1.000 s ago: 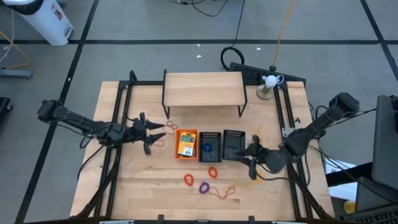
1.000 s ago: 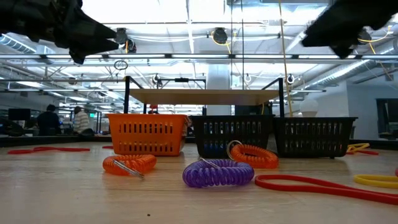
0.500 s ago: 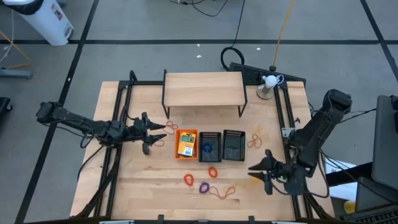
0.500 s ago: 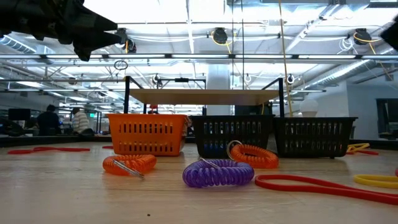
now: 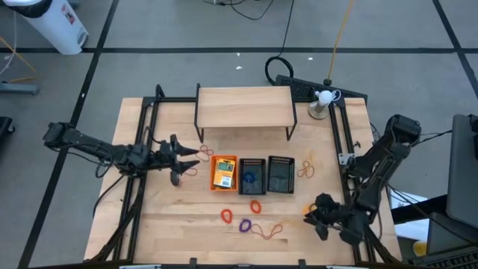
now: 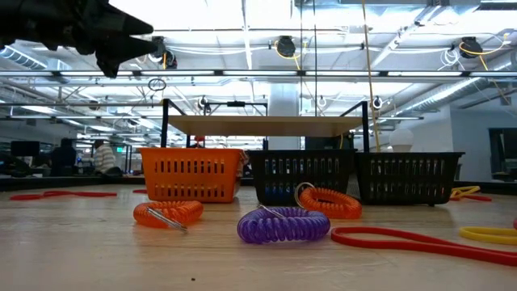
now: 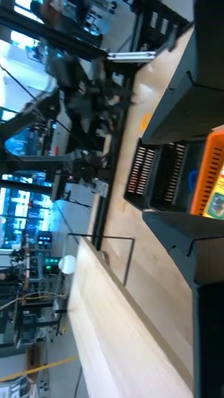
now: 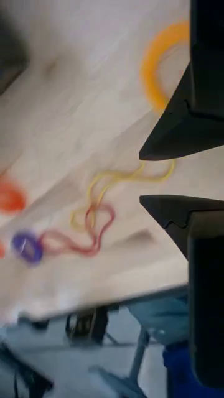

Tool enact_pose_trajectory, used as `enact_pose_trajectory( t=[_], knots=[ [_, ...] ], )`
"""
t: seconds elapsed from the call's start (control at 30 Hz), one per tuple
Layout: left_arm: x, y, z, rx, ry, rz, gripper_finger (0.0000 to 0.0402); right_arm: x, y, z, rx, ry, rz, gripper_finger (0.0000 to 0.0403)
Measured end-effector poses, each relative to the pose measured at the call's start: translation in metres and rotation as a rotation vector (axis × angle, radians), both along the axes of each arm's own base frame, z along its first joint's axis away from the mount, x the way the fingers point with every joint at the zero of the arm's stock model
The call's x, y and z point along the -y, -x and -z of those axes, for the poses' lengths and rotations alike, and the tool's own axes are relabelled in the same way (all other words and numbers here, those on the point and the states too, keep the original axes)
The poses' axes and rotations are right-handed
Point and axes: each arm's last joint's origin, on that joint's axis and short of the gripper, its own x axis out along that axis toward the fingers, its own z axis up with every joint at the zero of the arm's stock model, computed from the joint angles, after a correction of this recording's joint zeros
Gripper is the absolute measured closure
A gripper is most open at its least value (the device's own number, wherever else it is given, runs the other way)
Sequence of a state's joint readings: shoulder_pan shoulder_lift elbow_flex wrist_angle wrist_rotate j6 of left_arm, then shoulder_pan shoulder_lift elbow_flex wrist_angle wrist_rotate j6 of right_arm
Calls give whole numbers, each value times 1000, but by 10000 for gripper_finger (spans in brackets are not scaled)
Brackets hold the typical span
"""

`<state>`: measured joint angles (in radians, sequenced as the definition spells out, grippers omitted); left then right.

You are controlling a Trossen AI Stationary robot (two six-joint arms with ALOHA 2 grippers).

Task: Pick & Place Office Desk Supplies
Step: Put the yellow spring keychain into the left black bin

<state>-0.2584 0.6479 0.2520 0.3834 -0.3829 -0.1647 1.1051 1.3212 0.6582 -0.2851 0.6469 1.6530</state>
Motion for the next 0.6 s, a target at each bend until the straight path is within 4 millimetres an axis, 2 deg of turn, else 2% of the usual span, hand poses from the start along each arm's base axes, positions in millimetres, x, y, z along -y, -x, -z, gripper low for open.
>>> enact_pose_trajectory(
  t=[0.3, 0.6],
  knots=[
    [0, 0, -4, 38, -2, 8, 213, 11, -1, 13, -287, -118, 145, 314],
    [1, 0, -4, 38, 5, 26, 213, 18, -8, 15, -346, -122, 172, 314]
  ],
)
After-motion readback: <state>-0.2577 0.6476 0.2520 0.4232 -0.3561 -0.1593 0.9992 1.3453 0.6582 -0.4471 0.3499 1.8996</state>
